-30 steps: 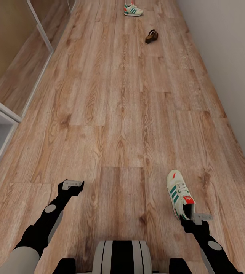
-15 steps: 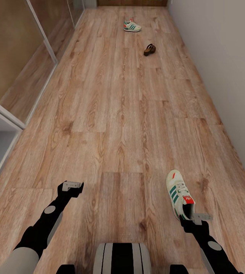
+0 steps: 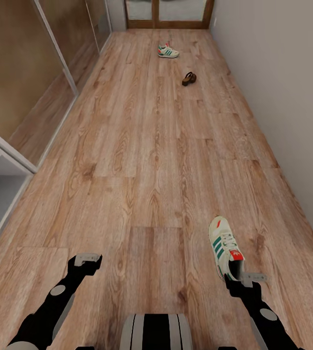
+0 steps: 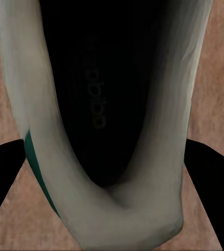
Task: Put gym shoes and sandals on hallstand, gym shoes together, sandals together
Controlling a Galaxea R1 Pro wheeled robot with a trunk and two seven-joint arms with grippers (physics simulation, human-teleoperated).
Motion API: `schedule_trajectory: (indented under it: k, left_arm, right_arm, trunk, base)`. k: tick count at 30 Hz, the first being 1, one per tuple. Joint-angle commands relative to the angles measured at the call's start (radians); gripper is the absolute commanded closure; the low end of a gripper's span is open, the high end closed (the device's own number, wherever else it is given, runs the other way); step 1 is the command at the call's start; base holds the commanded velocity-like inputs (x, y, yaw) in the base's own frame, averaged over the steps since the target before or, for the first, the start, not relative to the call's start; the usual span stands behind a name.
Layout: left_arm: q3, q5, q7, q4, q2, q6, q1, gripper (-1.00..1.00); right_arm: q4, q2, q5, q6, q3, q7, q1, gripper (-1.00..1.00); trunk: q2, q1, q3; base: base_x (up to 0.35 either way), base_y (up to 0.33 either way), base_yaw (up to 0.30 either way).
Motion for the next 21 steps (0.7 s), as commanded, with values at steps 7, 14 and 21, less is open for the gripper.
schedule_trajectory:
  k: [7, 14, 21]
  left_arm:
    - [0.092, -0.002, -0.007, 0.121, 0.001, -0.053, 0.115, -1.0]
    - [0.12, -0.001, -0.008, 0.125, 0.001, -0.082, 0.166, -1.0]
    - [0.126, 0.0, -0.007, 0.128, -0.004, -0.122, 0.216, -1.0]
  right_arm:
    - [0.011, 0.007, 0.007, -0.081, -0.001, 0.009, 0.004, 1.0]
    - [0.057, 0.003, 0.01, -0.15, -0.001, 0.008, 0.025, 1.0]
    - [0.08, 0.002, 0.01, -0.203, -0.001, 0.008, 0.092, 1.0]
  trunk:
    - [0.001, -0.003, 0.038]
    - [0.003, -0.006, 0.076]
    - [0.005, -0.01, 0.114]
  base:
    - [0.0, 0.0, 0.0]
    - [0.0, 0.0, 0.0]
    - [0.0, 0.0, 0.0]
